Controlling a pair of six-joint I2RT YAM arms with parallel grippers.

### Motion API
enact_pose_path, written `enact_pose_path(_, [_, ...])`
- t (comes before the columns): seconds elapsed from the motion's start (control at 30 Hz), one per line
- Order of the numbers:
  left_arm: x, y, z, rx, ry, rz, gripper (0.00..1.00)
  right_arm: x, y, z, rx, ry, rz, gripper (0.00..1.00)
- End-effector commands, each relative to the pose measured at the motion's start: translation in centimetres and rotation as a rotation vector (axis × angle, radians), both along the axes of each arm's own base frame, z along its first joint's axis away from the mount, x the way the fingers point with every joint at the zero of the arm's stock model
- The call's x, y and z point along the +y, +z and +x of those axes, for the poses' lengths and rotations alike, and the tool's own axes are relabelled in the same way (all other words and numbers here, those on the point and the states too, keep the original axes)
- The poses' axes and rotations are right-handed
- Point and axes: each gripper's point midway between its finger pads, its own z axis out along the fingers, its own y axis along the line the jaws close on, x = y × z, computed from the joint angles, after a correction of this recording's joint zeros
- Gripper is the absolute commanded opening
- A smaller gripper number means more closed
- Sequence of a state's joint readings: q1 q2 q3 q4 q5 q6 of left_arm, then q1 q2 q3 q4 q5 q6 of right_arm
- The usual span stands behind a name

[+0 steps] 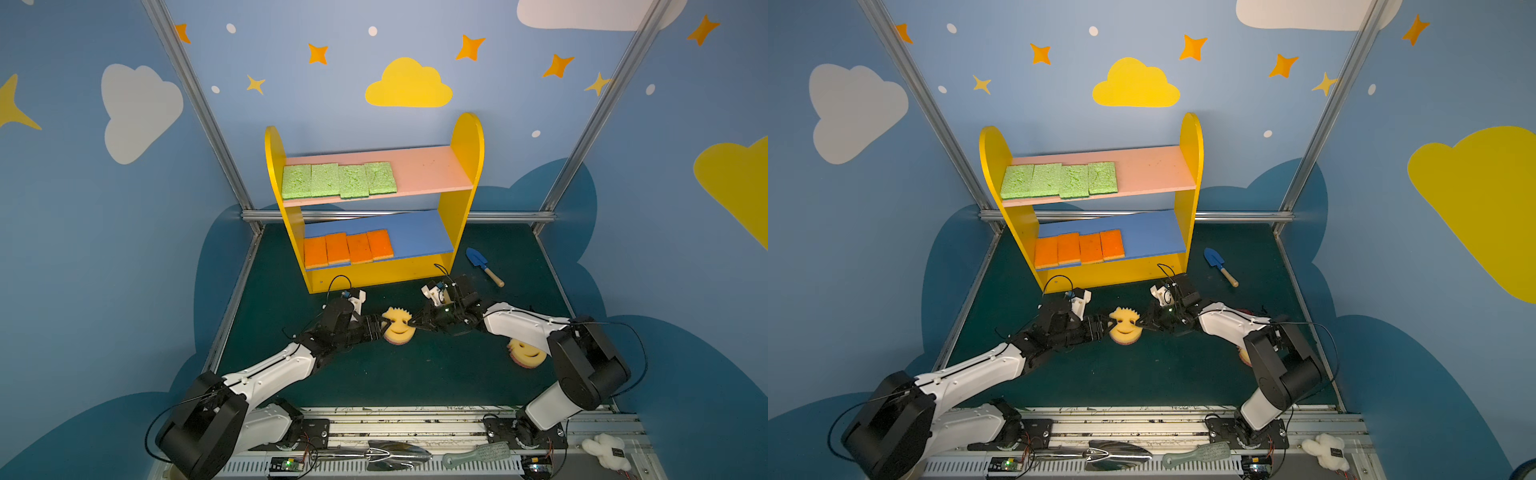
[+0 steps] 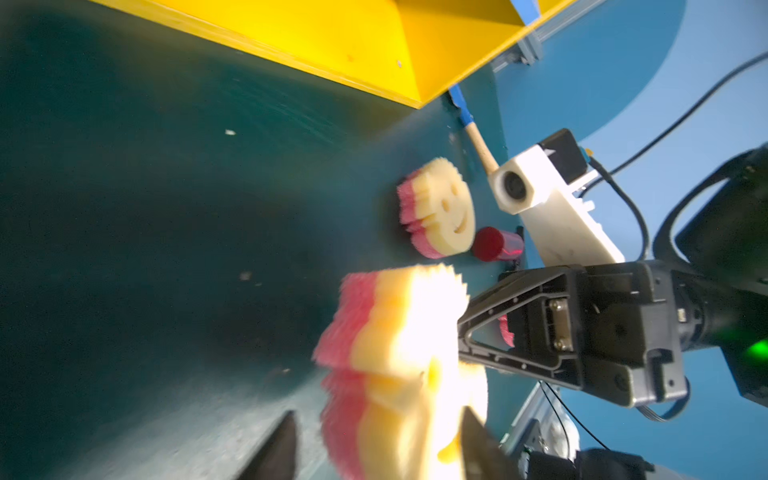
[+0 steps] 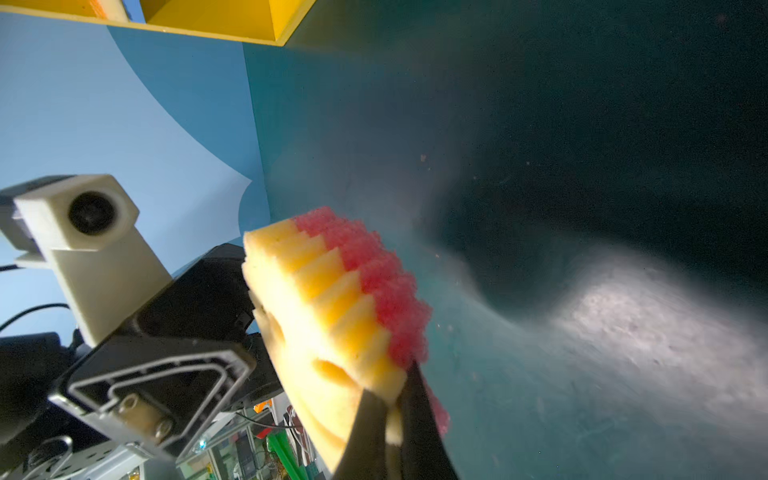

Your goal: Place and organize the cleaning sponges onto the shelf

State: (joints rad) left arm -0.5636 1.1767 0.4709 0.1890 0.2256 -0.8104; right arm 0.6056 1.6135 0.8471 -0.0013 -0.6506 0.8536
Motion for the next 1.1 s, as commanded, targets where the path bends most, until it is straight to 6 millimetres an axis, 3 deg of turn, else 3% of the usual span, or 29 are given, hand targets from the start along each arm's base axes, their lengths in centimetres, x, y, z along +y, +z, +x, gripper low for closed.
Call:
enact_pose_path(0.0, [2.3,-1.0,-0.2,0.002,0.069,0.08,0.99,0.7,-0.2,1.6,-0.013,-0.095,-0.002,0.0])
enact_pose_path(0.37, [8.0,-1.6,-2.2,-0.047,0.225,0.096,1.0,3.0,0.5,5.5,-0.047,-0.321,0.077,0.0])
enact_pose_path(0.9, [11.2,-4.3,-5.4,0.001,0.266,0.081,1.0,13.7,0.3,10.6,-0.038,-0.345,0.159,0.0])
enact_pose_path(1.07, [11.6,-4.0,-5.6,-0.024,0.285,0.054,0.99,17.3,0.3,11.7,-0.044,-0.333,0.186,0.0])
